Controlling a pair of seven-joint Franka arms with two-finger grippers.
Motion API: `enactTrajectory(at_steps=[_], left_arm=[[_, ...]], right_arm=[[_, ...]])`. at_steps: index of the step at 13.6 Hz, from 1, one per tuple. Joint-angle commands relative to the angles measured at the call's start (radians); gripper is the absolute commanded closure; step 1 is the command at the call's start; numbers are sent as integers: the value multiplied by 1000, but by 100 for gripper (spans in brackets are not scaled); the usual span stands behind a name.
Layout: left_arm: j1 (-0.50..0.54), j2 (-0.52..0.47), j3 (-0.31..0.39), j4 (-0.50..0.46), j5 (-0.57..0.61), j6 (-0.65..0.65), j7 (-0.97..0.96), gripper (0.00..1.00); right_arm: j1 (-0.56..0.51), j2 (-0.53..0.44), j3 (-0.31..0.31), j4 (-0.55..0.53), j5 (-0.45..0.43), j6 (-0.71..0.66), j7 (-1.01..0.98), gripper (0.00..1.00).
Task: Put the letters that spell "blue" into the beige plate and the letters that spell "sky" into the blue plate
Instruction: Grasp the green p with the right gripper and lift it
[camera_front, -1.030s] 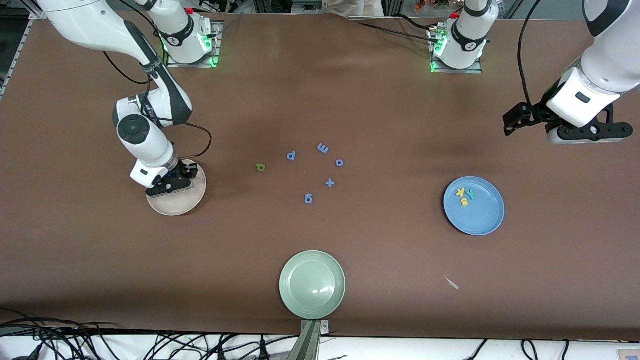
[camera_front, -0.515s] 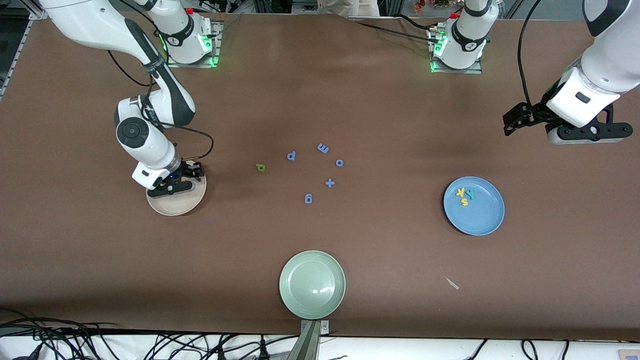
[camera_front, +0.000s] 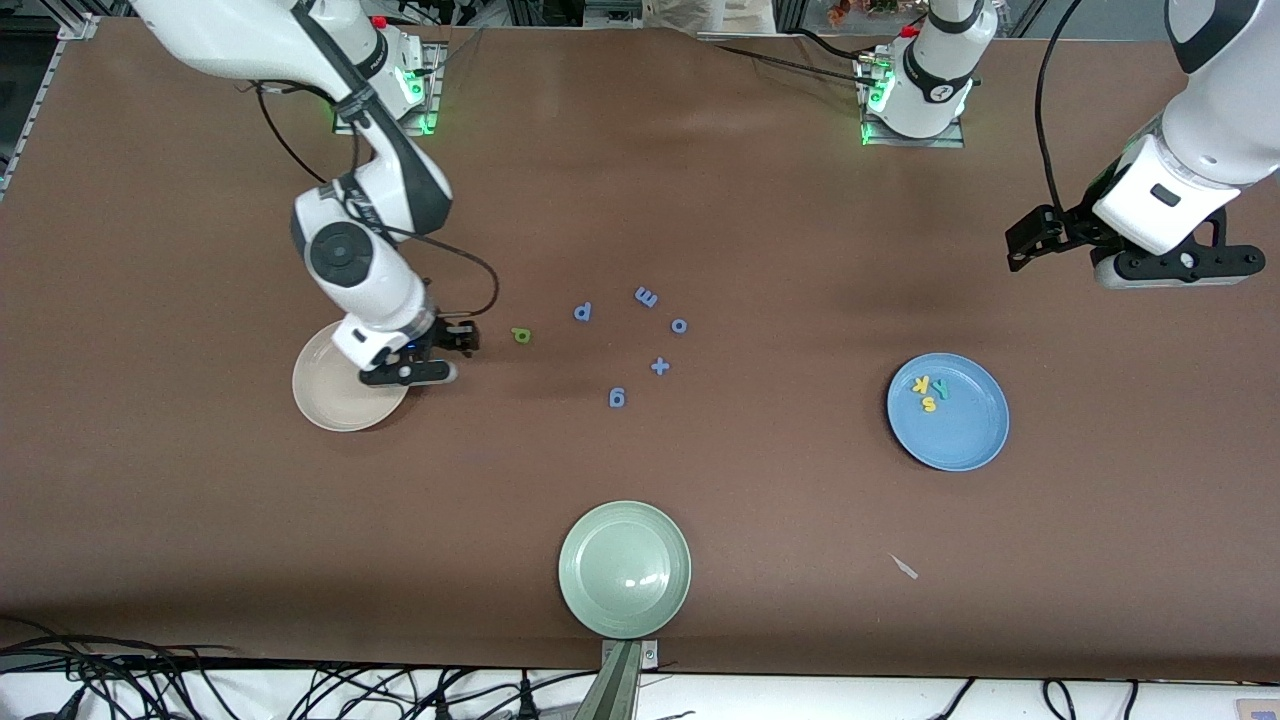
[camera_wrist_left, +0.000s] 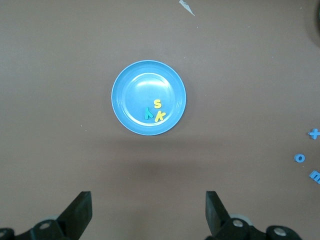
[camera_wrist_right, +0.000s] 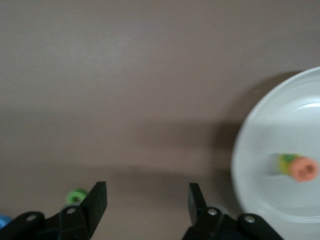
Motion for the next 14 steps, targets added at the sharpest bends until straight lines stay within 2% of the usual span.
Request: enactTrajectory(at_steps=[1,4,6,14], left_arm=[[-4,-10,3,-1,-16,-10,14,0],[-4,-10,3,-1,-16,-10,14,0],[-4,-10,3,-1,-16,-10,15,0],[-3,-8,3,-1,-17,-11,18,0]], right_arm=[[75,68,-1,76,8,-4,132,26],[117,94,-1,72,-8,30,238,26],[120,92,-1,57,-8,31,241,26],[120,83,-2,-112,-25,219,283,29]])
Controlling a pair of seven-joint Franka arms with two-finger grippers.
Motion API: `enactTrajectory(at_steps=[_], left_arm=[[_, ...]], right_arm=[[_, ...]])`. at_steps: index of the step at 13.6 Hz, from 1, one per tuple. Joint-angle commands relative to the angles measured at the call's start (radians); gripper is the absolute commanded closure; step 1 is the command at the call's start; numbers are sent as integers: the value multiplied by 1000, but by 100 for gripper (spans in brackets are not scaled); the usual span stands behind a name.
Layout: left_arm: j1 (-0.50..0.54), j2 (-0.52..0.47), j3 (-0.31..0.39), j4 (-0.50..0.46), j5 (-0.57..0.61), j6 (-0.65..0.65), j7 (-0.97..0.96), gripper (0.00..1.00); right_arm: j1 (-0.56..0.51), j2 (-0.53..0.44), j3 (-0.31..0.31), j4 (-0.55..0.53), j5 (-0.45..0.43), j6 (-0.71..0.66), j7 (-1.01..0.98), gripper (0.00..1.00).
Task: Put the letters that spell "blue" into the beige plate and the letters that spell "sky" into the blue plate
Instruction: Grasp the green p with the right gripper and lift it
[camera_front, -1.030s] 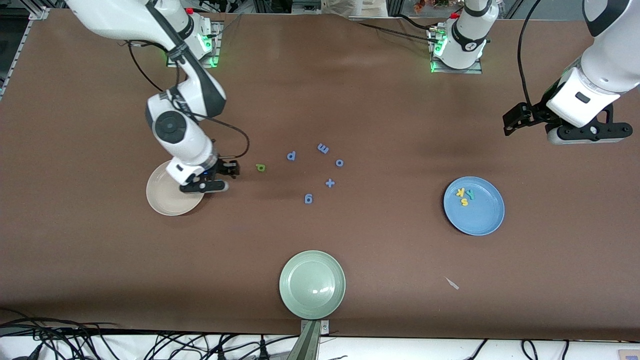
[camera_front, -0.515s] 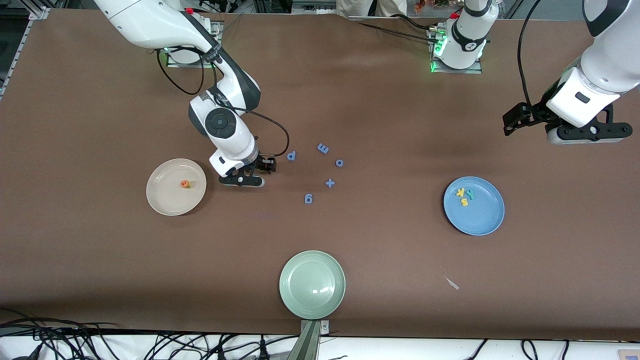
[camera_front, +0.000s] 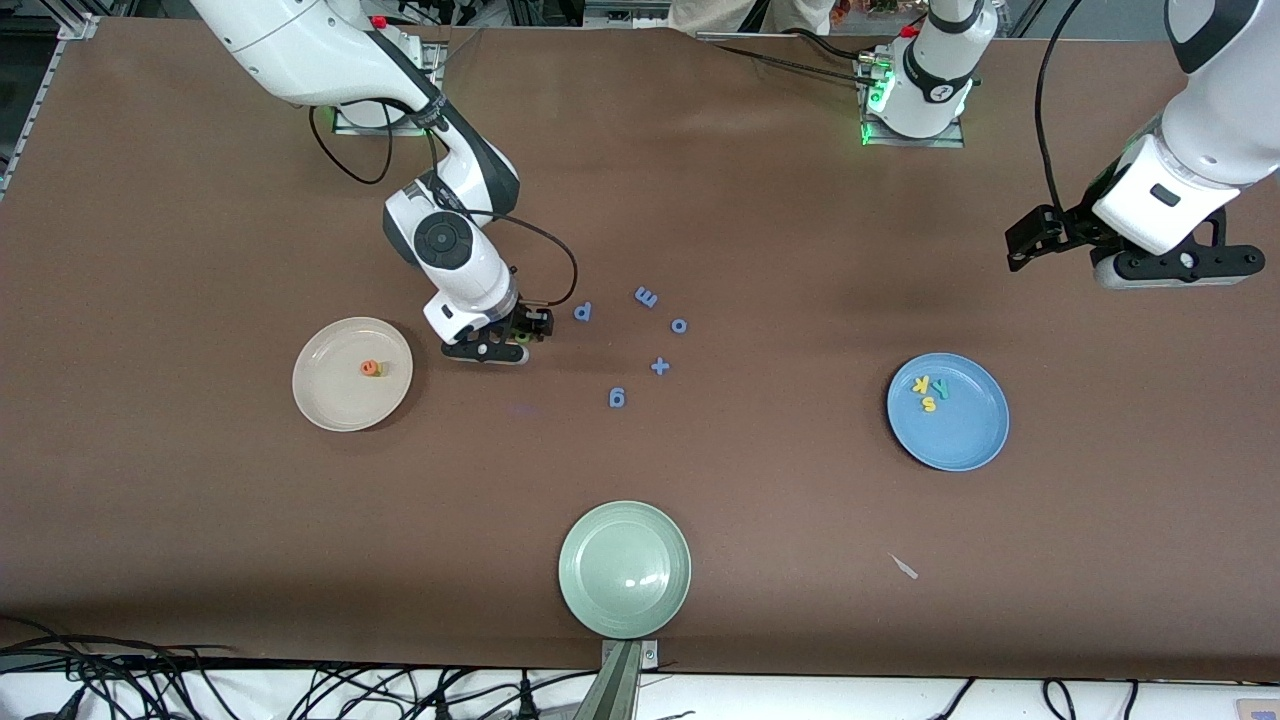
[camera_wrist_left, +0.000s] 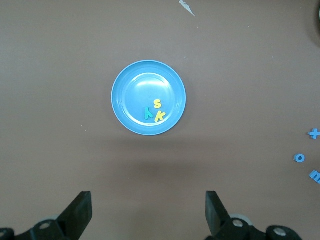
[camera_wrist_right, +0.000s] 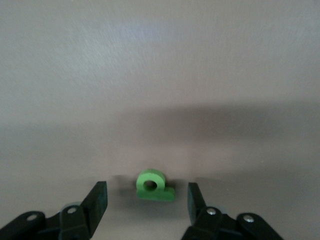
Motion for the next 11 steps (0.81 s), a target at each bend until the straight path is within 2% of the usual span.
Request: enactTrajectory(at_steps=[1,7,10,11], left_arm=[[-3,-10,3,-1,-17,-11,17,0],[-3,-10,3,-1,-17,-11,15,0],[-3,-10,3,-1,-17,-11,14,0],[-3,-10,3,-1,-17,-11,12,0]], right_arm=[[0,-8,1,-40,-19,48,26,31],[-1,-8,1,-42,-45,59,24,72],[-7,-39,-6,-27,-43,39,-6,79],[-18,-65,-7,-14,-42,-20,-49,80]])
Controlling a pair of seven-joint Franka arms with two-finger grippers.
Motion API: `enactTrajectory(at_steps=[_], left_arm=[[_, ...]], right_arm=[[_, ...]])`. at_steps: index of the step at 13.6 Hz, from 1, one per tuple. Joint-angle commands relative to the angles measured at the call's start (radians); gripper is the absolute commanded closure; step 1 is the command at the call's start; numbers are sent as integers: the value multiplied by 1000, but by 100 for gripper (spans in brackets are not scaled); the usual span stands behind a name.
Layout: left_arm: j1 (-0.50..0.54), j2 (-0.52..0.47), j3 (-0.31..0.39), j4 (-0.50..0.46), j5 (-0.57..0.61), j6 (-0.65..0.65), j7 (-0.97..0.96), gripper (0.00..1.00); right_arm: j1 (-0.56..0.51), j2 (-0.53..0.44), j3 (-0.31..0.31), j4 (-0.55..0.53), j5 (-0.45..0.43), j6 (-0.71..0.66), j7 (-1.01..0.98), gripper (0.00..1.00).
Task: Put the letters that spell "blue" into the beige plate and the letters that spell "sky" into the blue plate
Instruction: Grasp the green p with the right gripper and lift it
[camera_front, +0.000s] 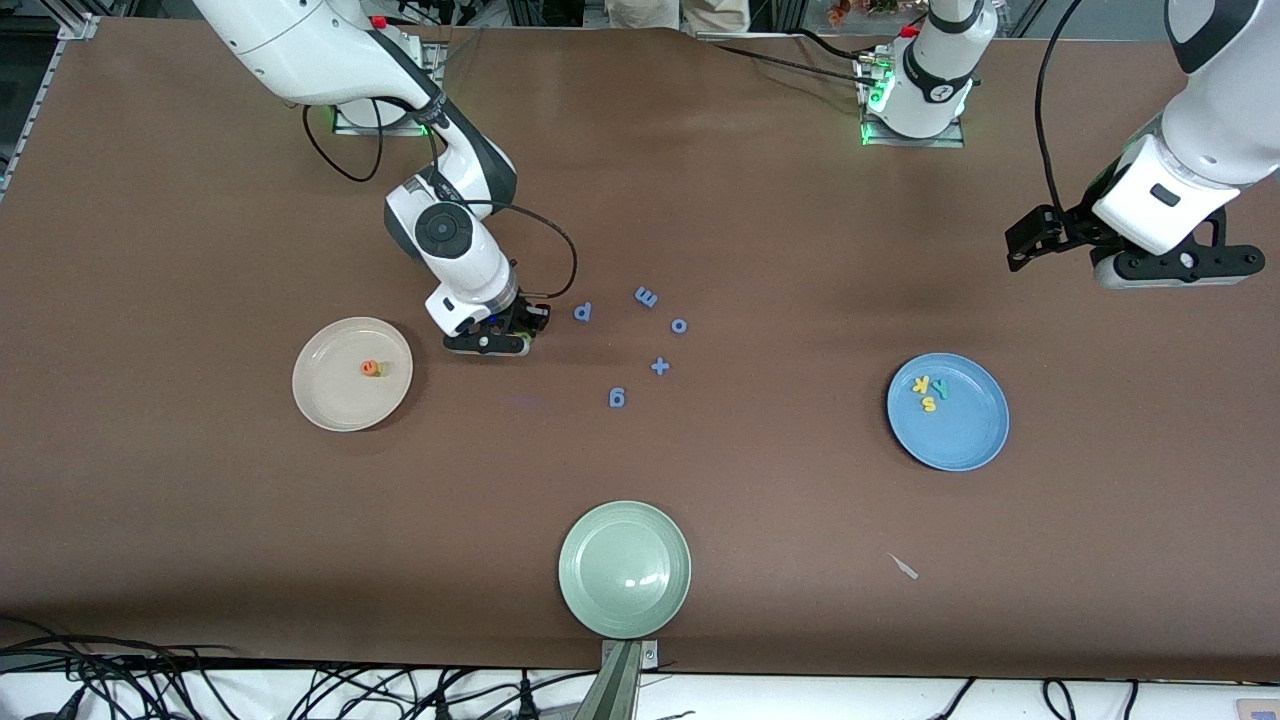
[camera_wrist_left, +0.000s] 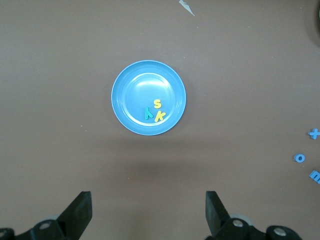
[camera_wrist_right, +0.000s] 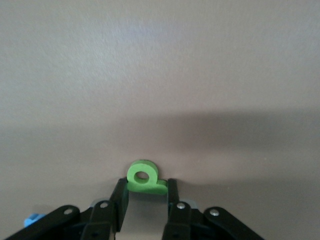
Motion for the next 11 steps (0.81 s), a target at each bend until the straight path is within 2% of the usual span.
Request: enactTrajectory(at_steps=[1,3,7,9,11], left_arm=[[-3,-10,3,-1,-17,-11,12,0],[-4,-10,3,-1,-17,-11,14,0],[-4,-10,3,-1,-17,-11,12,0],[-3,-8,3,-1,-17,-11,12,0],[-3,-8,3,-1,-17,-11,17,0]], right_arm=[[-37,-80,-5,19,-9,-124,-122,80],[-117,-128,-11,19,-6,-168,-312,80],[-206,-183,-92,8,-1,-228,-642,80],[-214,-183,-136,5,12,-225,-742,80],[-217,-181,-143,4,32,-222,-751,80]])
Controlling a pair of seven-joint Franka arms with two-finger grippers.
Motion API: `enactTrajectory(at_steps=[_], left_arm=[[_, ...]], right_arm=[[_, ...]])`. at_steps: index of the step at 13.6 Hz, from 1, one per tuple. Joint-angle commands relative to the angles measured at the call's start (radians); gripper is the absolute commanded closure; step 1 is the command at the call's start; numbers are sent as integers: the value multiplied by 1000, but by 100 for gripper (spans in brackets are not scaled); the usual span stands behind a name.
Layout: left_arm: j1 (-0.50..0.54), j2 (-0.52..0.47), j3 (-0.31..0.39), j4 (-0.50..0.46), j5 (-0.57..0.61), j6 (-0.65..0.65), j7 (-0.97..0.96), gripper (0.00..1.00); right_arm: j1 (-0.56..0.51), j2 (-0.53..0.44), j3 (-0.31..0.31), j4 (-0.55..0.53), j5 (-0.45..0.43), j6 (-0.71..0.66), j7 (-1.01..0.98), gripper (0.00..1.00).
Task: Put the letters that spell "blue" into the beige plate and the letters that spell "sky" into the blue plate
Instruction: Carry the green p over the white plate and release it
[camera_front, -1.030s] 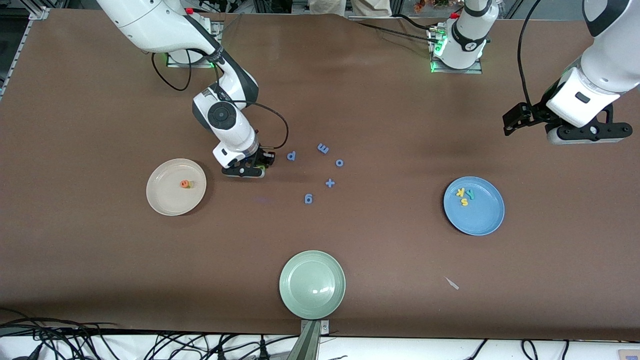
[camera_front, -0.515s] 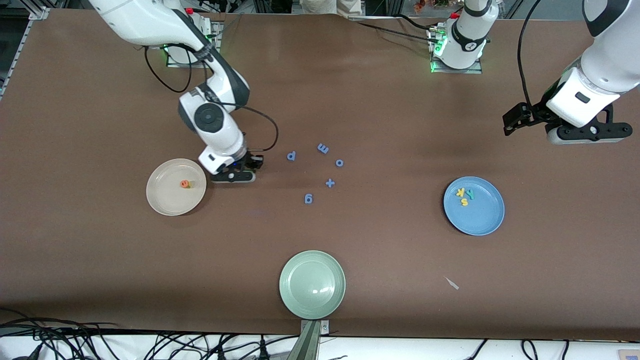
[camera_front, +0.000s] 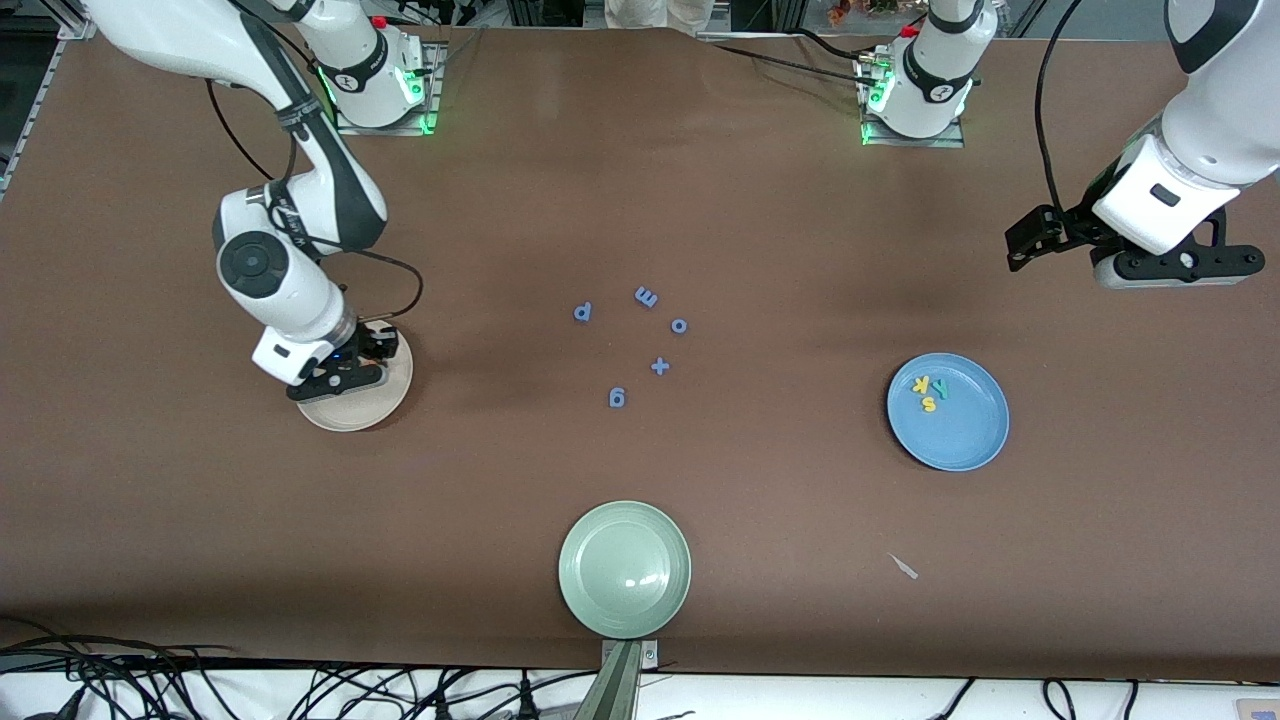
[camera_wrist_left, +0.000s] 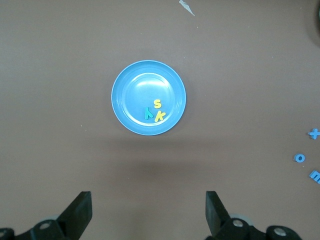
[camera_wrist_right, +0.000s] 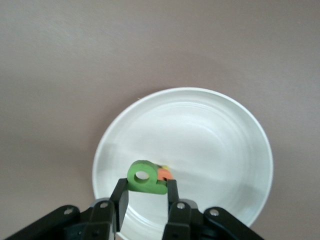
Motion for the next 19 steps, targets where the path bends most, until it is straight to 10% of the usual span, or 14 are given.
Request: enactTrajectory(at_steps=[1,19], left_arm=[[-4,-10,3,-1,-17,-11,11,0],[-1,4,-18,20,-8,-86,18,0]], right_arm=[[2,-17,2,-28,25,5,-35,80],[-32,27,-23,-105,27,166,-89,79]])
